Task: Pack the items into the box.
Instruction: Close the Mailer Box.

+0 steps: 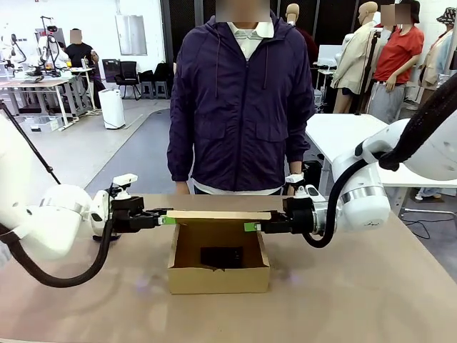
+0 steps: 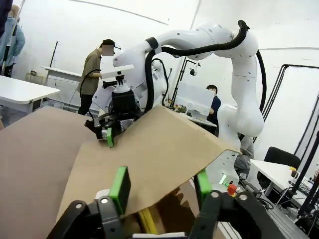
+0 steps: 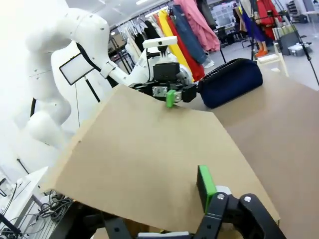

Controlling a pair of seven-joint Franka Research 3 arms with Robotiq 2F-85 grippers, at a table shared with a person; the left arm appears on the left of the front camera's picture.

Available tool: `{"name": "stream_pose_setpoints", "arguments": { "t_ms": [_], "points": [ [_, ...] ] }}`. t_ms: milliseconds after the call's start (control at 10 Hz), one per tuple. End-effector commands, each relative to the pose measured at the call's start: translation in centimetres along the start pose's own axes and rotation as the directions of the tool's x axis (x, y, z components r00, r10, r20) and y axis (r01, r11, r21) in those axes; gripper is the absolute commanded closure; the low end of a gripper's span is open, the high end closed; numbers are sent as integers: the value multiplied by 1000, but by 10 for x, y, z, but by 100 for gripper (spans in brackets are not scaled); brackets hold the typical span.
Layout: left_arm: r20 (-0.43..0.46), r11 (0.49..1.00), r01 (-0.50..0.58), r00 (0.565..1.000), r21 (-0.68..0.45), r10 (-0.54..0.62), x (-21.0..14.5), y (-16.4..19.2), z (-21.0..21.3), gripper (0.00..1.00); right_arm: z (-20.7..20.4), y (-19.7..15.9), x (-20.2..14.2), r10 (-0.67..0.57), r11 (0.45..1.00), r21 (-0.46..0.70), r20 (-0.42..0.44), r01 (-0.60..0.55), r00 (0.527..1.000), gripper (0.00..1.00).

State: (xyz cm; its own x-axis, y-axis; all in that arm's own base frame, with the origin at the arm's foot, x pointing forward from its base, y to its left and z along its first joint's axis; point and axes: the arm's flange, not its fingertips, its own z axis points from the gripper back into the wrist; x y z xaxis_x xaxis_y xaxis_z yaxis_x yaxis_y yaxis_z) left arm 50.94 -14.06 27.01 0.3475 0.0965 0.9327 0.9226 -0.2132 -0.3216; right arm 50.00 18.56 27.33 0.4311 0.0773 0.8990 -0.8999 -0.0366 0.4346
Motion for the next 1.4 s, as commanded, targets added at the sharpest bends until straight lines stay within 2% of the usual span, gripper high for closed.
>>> {"name": "stream_pose_setpoints", "arguments": {
  "t_ms": [0, 100, 200, 400, 500, 600, 700, 800, 1000, 1200, 1300],
  "points": [
    [4, 998, 44, 999, 34, -44, 3, -17, 16, 0, 21, 14, -7, 20, 1000, -7, 7, -20, 1000, 0],
    [-15, 996, 62, 998, 65, -61, 1, -31, 32, 0, 37, 26, -14, -7, 999, -32, 3, 7, 1000, 0],
    [5, 990, 70, 997, 122, -71, 0, -50, 50, 0, 56, 41, -21, -18, 996, -89, 15, 20, 1000, 0],
    [95, 969, 166, 978, 183, -185, 6, -82, 69, 0, 84, 66, -22, 69, 979, -198, 113, -46, 991, 0],
    [165, 960, 199, 958, 198, -233, 10, -85, 65, 0, 84, 66, -14, 121, 971, -225, 184, -78, 975, 0],
    [206, 955, 212, 945, 207, -254, 15, -81, 54, 0, 75, 58, -4, 130, 955, -288, 219, -64, 967, 0],
    [212, 952, 242, 936, 190, -280, 19, -72, 40, 0, 61, 48, 7, 146, 952, -296, 230, -74, 962, 0],
    [183, 961, 240, 947, 136, -262, 22, -57, 22, 0, 40, 36, 17, 169, 949, -295, 183, -110, 969, 0],
    [53, 962, 259, 963, 85, -264, 21, -35, -11, 0, 7, 24, 22, 183, 961, -223, 86, -160, 979, 0],
    [-89, 965, 261, 962, 17, -259, 10, -22, -31, 0, -17, 13, 10, 155, 972, -174, -35, -159, 987, 0],
    [-141, 967, 255, 957, -15, -254, 2, -18, -35, 0, -21, 13, 3, 150, 977, -147, -57, -157, 987, 0]
  ]
}}
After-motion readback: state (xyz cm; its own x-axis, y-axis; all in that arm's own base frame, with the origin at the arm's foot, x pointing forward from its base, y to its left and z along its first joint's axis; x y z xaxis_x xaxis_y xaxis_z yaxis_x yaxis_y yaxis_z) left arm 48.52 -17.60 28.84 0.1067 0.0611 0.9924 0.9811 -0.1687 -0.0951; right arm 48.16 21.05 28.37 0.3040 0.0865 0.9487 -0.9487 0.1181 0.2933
